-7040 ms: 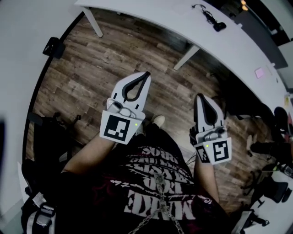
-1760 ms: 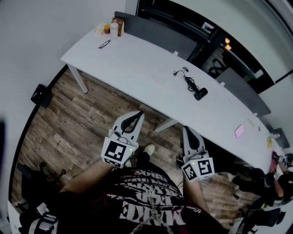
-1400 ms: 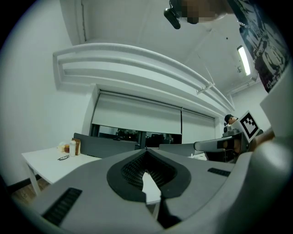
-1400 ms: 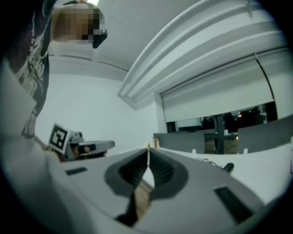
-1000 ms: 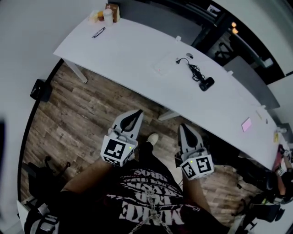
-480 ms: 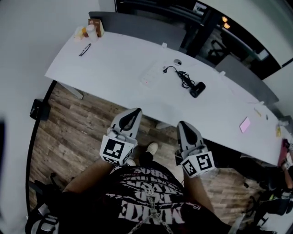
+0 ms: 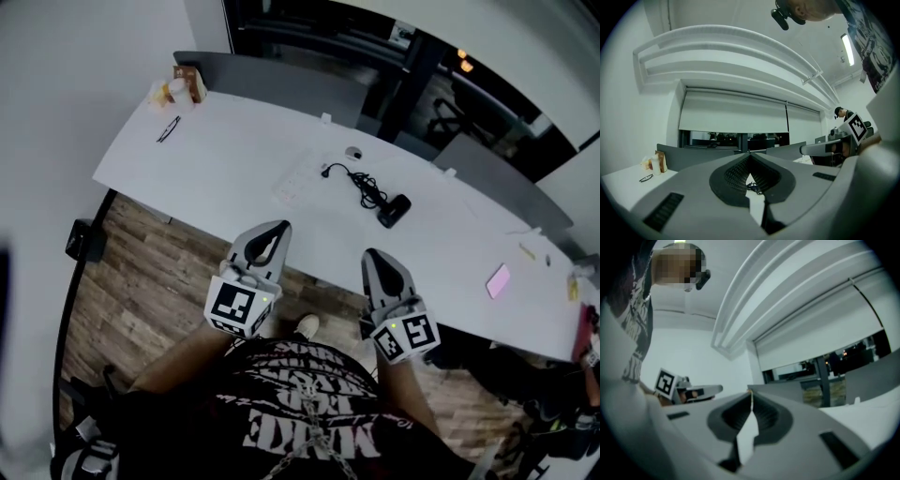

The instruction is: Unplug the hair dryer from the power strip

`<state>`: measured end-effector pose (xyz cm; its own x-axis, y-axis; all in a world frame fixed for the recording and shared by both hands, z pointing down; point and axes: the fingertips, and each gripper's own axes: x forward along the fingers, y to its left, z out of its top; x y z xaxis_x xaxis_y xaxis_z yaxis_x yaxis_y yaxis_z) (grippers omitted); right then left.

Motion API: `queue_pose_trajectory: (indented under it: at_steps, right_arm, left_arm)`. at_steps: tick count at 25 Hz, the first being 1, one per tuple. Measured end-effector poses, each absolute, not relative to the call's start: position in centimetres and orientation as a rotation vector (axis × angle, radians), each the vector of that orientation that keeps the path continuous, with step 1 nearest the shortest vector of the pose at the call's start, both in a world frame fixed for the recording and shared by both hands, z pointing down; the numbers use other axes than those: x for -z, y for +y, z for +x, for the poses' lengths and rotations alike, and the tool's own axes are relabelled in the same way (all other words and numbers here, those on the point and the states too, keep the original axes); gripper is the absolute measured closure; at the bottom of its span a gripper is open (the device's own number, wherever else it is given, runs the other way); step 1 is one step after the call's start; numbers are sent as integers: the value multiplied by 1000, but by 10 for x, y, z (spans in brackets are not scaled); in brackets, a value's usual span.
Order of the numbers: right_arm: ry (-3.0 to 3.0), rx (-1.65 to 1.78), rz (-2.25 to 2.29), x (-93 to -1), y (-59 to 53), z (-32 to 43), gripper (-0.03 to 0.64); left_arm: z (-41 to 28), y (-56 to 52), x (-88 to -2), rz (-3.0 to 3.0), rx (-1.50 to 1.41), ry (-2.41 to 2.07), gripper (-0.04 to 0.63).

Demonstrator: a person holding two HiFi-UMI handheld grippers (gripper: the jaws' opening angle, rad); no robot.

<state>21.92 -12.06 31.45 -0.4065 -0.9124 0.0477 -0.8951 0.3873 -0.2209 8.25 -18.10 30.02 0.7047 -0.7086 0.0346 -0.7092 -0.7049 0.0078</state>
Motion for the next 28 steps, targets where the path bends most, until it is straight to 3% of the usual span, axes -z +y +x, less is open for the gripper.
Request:
queue_pose_trajectory:
  at_steps: [13, 28]
  right_arm:
    - [2612, 332, -1476, -315, -165, 224, 581]
    - [2614, 507, -1553, -363, -229, 223, 581]
  left_arm:
    - [73, -212, -292, 2798, -52, -1420, 569]
    - [72, -278, -346, 2733, -122, -1331, 569]
